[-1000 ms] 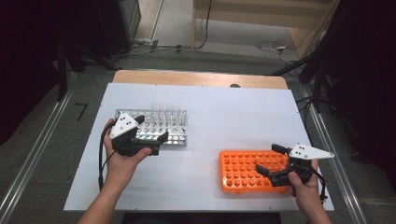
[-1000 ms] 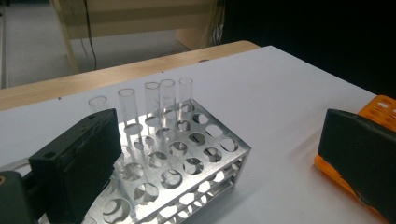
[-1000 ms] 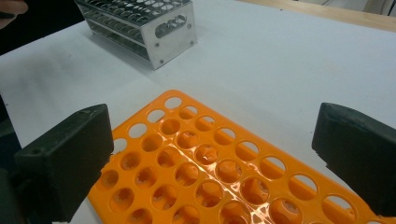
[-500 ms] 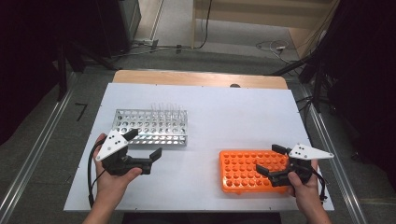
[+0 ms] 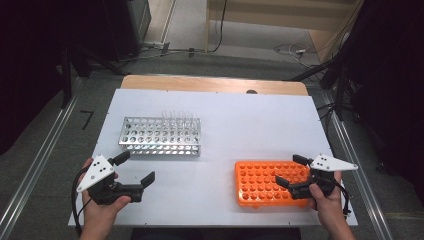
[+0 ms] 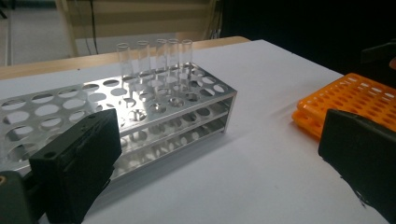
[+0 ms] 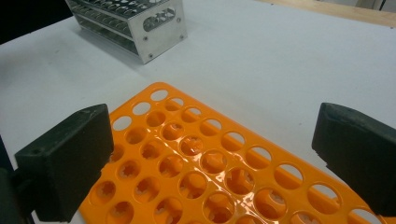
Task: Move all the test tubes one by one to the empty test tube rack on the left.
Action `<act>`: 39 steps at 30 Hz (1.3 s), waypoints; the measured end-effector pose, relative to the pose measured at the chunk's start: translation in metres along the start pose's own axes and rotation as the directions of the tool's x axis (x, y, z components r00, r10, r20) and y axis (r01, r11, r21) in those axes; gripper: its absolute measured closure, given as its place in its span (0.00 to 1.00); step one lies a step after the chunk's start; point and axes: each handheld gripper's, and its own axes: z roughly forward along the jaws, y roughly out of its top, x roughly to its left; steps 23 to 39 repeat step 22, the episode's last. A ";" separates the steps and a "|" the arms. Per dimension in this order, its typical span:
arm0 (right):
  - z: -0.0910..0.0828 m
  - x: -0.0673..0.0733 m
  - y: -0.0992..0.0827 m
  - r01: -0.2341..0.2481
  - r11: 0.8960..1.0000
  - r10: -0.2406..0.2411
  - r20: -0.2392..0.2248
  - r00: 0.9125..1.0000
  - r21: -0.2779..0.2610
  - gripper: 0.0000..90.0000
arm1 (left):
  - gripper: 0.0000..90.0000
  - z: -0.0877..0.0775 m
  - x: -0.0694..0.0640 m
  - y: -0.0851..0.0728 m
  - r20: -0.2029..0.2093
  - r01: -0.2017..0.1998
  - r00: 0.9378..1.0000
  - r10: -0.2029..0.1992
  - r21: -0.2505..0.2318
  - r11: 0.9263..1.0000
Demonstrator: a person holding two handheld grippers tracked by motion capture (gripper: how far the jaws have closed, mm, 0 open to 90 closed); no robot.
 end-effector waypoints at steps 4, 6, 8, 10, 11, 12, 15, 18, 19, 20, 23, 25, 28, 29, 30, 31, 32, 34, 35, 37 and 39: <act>-0.002 -0.003 -0.003 -0.006 1.000 0.006 0.007 1.000 -0.004 0.00 | 0.00 -0.010 0.007 -0.006 0.001 -0.006 1.000 0.006 -0.008 1.000; -0.003 -0.005 -0.004 -0.008 1.000 0.008 0.012 1.000 -0.005 0.00 | 0.00 -0.013 0.011 -0.007 0.001 0.003 1.000 -0.003 -0.023 1.000; -0.004 -0.008 -0.006 -0.013 1.000 0.013 0.016 1.000 -0.005 0.00 | 0.00 -0.014 0.014 -0.008 0.000 0.009 1.000 -0.009 -0.029 1.000; -0.004 -0.010 -0.007 -0.018 1.000 0.018 0.021 1.000 -0.007 0.00 | 0.00 -0.014 0.016 -0.009 0.004 0.012 1.000 -0.012 -0.030 0.999; -0.004 -0.010 -0.007 -0.020 1.000 0.020 0.023 1.000 -0.004 0.00 | 0.00 -0.014 0.017 -0.010 0.004 0.016 1.000 -0.016 -0.033 0.999; -0.004 -0.011 -0.008 -0.024 1.000 0.024 0.023 0.999 -0.003 0.00 | 0.00 -0.014 0.018 -0.010 0.003 0.017 1.000 -0.017 -0.030 0.999; -0.003 -0.011 -0.008 -0.022 1.000 0.022 0.025 0.999 0.000 0.00 | 0.00 -0.013 0.021 -0.012 -0.002 0.023 1.000 -0.023 -0.023 0.999; -0.001 -0.011 -0.009 -0.019 1.000 0.019 0.023 1.000 0.004 0.00 | 0.00 -0.012 0.021 -0.013 -0.004 0.025 1.000 -0.025 -0.018 1.000; -0.001 -0.011 -0.009 -0.019 1.000 0.019 0.023 1.000 0.004 0.00 | 0.00 -0.012 0.021 -0.013 -0.004 0.025 1.000 -0.025 -0.018 1.000; -0.001 -0.010 -0.009 -0.020 1.000 0.020 0.024 1.000 0.005 0.00 | 0.00 -0.012 0.021 -0.013 -0.004 0.026 1.000 -0.026 -0.019 0.999; 0.000 -0.010 -0.009 -0.021 1.000 0.021 0.025 0.999 0.005 0.00 | 0.00 -0.011 0.021 -0.013 -0.007 0.026 1.000 -0.026 -0.020 0.999; 0.000 -0.010 -0.009 -0.021 1.000 0.021 0.025 0.999 0.005 0.00 | 0.00 -0.011 0.021 -0.013 -0.007 0.026 1.000 -0.026 -0.020 0.999; 0.000 -0.010 -0.009 -0.021 1.000 0.021 0.025 0.999 0.005 0.00 | 0.00 -0.011 0.021 -0.013 -0.007 0.026 1.000 -0.026 -0.020 0.999; 0.000 -0.010 -0.009 -0.021 1.000 0.021 0.025 0.999 0.005 0.00 | 0.00 -0.011 0.021 -0.013 -0.007 0.026 1.000 -0.026 -0.020 0.999; 0.000 -0.010 -0.009 -0.021 1.000 0.021 0.025 0.999 0.005 0.00 | 0.00 -0.011 0.021 -0.013 -0.007 0.026 1.000 -0.026 -0.020 0.999; 0.000 -0.010 -0.009 -0.021 1.000 0.021 0.025 0.999 0.005 0.00 | 0.00 -0.011 0.021 -0.013 -0.007 0.026 1.000 -0.026 -0.020 0.999; 0.000 -0.010 -0.009 -0.021 1.000 0.021 0.025 0.999 0.005 0.00 | 0.00 -0.011 0.021 -0.013 -0.007 0.026 1.000 -0.026 -0.020 0.999; 0.000 -0.010 -0.009 -0.021 1.000 0.021 0.025 0.999 0.005 0.00 | 0.00 -0.011 0.021 -0.013 -0.007 0.026 1.000 -0.026 -0.020 0.999; 0.000 -0.010 -0.009 -0.021 1.000 0.021 0.025 0.999 0.005 0.00 | 0.00 -0.011 0.021 -0.013 -0.007 0.026 1.000 -0.026 -0.020 0.999; 0.000 -0.010 -0.009 -0.021 1.000 0.021 0.025 0.999 0.005 0.00 | 0.00 -0.011 0.021 -0.013 -0.007 0.026 1.000 -0.026 -0.020 0.999; 0.000 -0.010 -0.009 -0.021 1.000 0.021 0.025 0.999 0.005 0.00 | 0.00 -0.011 0.021 -0.013 -0.007 0.026 1.000 -0.026 -0.020 0.999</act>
